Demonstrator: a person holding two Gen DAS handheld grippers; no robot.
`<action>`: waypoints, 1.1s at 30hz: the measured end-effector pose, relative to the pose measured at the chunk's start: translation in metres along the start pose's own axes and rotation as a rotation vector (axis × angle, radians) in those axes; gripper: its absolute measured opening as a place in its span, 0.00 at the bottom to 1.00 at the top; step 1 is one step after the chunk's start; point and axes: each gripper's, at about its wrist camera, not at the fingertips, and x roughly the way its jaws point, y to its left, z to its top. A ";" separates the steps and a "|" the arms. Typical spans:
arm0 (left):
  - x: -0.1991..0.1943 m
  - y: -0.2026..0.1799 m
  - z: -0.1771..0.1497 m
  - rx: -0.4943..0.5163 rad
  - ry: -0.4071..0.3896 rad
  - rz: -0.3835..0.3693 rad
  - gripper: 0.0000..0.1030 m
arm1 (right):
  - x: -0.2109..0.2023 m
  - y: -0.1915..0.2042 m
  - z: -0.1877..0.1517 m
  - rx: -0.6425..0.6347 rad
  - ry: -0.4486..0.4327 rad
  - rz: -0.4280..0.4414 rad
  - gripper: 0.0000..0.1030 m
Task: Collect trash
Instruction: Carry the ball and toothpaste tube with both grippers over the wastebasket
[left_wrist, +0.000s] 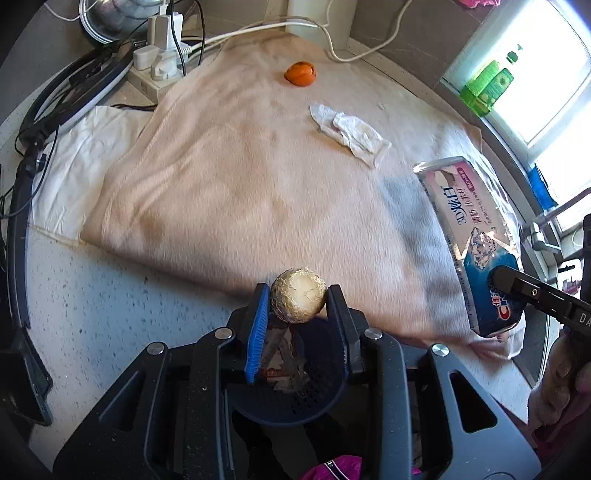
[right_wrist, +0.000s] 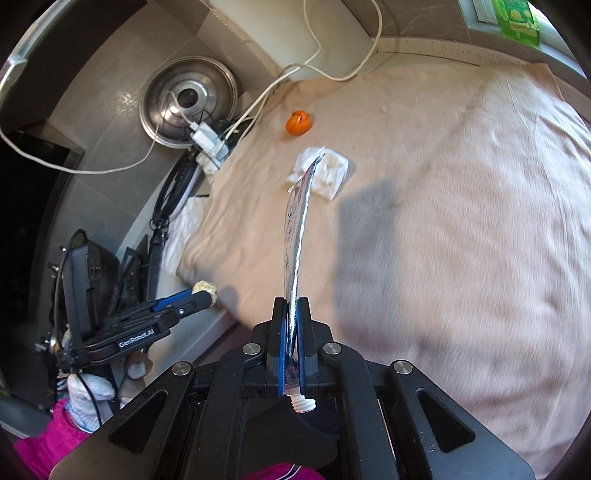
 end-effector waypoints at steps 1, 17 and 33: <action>0.000 0.000 -0.006 0.005 0.005 -0.001 0.30 | 0.000 0.003 -0.006 -0.002 0.004 0.002 0.03; 0.024 0.003 -0.087 0.004 0.125 -0.033 0.31 | 0.019 0.030 -0.092 -0.031 0.065 -0.023 0.03; 0.078 0.012 -0.139 -0.016 0.272 -0.023 0.31 | 0.064 0.021 -0.152 -0.016 0.193 -0.057 0.03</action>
